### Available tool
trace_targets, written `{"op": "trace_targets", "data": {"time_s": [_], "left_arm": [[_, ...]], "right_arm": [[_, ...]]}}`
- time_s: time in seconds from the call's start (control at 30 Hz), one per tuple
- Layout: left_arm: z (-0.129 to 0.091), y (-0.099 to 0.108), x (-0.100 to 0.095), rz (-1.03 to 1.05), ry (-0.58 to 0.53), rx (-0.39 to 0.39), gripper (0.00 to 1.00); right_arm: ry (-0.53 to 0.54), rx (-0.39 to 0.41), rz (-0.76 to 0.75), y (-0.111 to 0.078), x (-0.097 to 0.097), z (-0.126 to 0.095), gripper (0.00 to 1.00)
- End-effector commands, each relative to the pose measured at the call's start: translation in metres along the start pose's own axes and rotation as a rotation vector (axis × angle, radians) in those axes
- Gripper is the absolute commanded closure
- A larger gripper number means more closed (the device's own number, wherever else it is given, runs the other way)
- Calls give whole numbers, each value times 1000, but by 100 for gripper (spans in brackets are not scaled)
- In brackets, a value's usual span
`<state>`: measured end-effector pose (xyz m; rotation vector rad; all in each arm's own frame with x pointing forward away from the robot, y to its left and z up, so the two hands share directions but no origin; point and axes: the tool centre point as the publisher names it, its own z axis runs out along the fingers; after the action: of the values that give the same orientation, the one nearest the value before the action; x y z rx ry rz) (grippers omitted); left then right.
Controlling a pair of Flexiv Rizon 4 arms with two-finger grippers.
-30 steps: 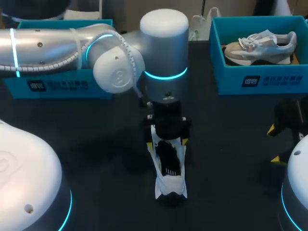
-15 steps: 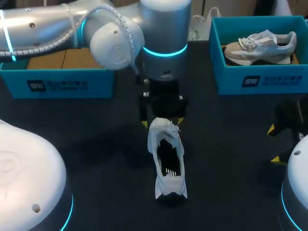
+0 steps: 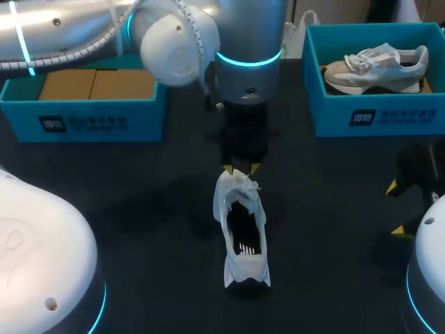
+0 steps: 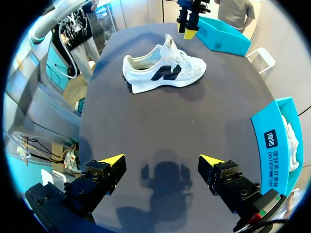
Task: Take the shoe out of the shoebox, open the shoe tongue, remove and reinsert the insole, then place the shoe into the shoebox
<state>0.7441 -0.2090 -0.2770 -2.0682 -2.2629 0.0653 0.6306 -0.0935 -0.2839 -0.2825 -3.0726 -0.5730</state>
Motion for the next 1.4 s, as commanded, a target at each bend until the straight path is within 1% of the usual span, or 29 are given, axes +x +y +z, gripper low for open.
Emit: {"op": "trace_targets", "data": {"time_s": [0.03,0.17,0.27,0.47,0.57,0.63,0.77,0.83,0.87,0.93,1.03,1.13,1.2,1.3,1.4], "left_arm": [[15,-3,-2,3,-8,15,60],[25,-13,2,15,-21,53,60],[32,-26,8,22,-28,72,62],[52,-47,10,35,-24,119,62],[56,-55,10,47,-24,133,62],[51,-56,11,50,-27,115,62],[30,-49,13,46,-60,101,62],[27,-46,10,36,-64,93,61],[29,-45,6,33,-58,98,61],[34,-46,0,36,-42,108,61],[52,-55,-8,42,-21,121,62],[68,-61,-12,46,5,152,62],[77,-66,-10,49,15,180,63],[73,-71,-2,51,10,183,63],[56,-75,8,51,-16,152,62]], "right_arm": [[-2,2,0,0,1,0,0],[-2,2,0,0,1,0,0],[-2,2,0,0,1,0,0],[-2,2,0,0,1,0,0],[-2,2,0,0,1,0,0],[-2,2,0,0,1,0,0],[-2,2,0,0,1,0,0],[-2,2,0,0,1,0,0],[-2,2,0,0,1,0,0],[-2,2,0,0,1,0,0],[-2,2,0,0,1,0,0],[-2,2,0,0,1,0,0],[-2,2,0,0,1,0,0],[-2,2,0,0,1,0,0],[-2,2,0,0,1,0,0]]}}
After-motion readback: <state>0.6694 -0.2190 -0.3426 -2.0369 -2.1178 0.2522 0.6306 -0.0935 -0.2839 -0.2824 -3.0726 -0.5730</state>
